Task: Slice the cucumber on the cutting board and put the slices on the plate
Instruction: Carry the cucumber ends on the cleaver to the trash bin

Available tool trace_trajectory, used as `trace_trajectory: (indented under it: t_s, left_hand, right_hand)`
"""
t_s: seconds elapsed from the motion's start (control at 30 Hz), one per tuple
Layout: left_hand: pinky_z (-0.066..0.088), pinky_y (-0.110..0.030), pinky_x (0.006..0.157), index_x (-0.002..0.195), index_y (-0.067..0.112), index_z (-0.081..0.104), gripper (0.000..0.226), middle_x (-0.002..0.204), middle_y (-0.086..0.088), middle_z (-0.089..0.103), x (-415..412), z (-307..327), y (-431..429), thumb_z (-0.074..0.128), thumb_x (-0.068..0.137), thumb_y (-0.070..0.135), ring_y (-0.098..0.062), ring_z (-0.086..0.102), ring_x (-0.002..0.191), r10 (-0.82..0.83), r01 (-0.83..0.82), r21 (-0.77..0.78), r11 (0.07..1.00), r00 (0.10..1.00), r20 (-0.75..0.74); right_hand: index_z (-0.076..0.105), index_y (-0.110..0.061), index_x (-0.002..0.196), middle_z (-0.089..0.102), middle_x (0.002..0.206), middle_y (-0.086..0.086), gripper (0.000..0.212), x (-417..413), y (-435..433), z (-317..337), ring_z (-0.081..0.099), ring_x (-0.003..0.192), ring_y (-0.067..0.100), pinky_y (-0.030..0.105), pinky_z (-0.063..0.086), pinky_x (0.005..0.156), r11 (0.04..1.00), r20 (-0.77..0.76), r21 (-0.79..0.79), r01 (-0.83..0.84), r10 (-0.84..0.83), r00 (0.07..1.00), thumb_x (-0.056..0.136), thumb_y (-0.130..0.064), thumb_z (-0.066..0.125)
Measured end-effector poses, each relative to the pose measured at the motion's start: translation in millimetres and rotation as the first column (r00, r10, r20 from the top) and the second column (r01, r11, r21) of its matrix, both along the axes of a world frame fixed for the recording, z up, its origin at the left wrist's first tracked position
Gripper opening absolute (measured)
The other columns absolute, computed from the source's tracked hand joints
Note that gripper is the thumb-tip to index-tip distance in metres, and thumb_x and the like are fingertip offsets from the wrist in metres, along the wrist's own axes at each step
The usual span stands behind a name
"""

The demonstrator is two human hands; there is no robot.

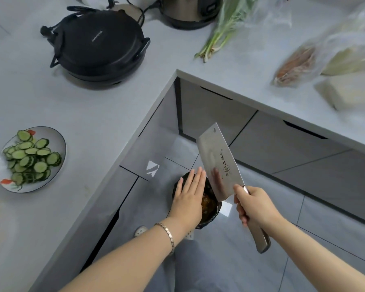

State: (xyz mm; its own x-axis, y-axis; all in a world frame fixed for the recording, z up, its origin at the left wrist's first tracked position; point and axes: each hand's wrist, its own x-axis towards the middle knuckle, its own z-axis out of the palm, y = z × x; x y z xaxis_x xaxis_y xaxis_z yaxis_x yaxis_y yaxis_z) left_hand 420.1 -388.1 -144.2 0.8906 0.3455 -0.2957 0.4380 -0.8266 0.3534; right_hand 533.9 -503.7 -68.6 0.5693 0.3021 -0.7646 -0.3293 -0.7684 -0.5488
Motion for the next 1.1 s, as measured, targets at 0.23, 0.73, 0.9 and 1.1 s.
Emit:
trace_trajectory:
  t_s: [0.23, 0.73, 0.9, 1.1]
  left_hand:
    - [0.025, -0.04, 0.111, 0.104, 0.01, 0.058, 0.021, 0.111, -0.011, 0.064, 3.9, 17.8, 22.3, 0.044, 0.089, 0.009, -0.029, 0.055, 0.108, 0.016, -0.014, 0.007, 1.0, 0.925, -0.38]
    - [0.044, -0.031, 0.072, 0.099, 0.015, 0.053, 0.021, 0.107, -0.008, 0.056, -54.3, 91.9, 144.4, 0.056, 0.079, 0.007, -0.033, 0.06, 0.093, 0.419, -0.423, -0.008, 0.906, 0.899, -0.128]
    - [0.043, -0.029, 0.065, 0.099, 0.018, 0.058, 0.018, 0.11, -0.002, 0.062, -135.5, 141.4, 214.0, 0.048, 0.086, 0.013, -0.028, 0.06, 0.087, 0.691, -0.698, 0.058, 0.714, 0.715, 0.108]
    - [0.04, -0.027, 0.068, 0.093, 0.02, 0.06, 0.015, 0.099, -0.003, 0.067, -261.1, 199.4, 292.0, 0.048, 0.086, 0.018, -0.027, 0.06, 0.09, 0.836, -0.864, 0.08, 0.497, 0.502, 0.222]
  right_hand:
    - [0.048, -0.006, 0.066, 0.051, 0.042, 0.006, 0.034, 2.7, 7.1, 4.5, 0.044, 0.031, 0.021, 0.024, 0.041, 0.043, 0.989, 0.083, -0.056, -0.14, 0.145, 0.986, 0.093, -0.026, 0.042]
    - [0.04, -0.009, 0.06, 0.047, 0.055, 0.003, 0.041, -15.7, 136.4, 63.3, 0.043, 0.047, 0.021, 0.028, 0.041, 0.05, 0.729, 0.45, -0.248, -0.638, 0.669, 0.591, 0.091, -0.035, 0.046]
    - [0.031, -0.011, 0.057, 0.039, 0.057, 0.003, 0.041, -62.5, 222.8, 84.1, 0.041, 0.057, 0.024, 0.029, 0.028, 0.048, 0.489, 0.56, -0.396, -0.777, 0.799, 0.218, 0.09, -0.029, 0.046]
    - [0.043, -0.011, 0.076, 0.055, 0.084, 0.008, 0.03, -153.9, 338.1, 101.4, 0.052, 0.082, 0.03, 0.028, 0.034, 0.065, 0.186, 0.573, -0.527, -0.829, 0.799, -0.185, 0.097, -0.03, 0.037]
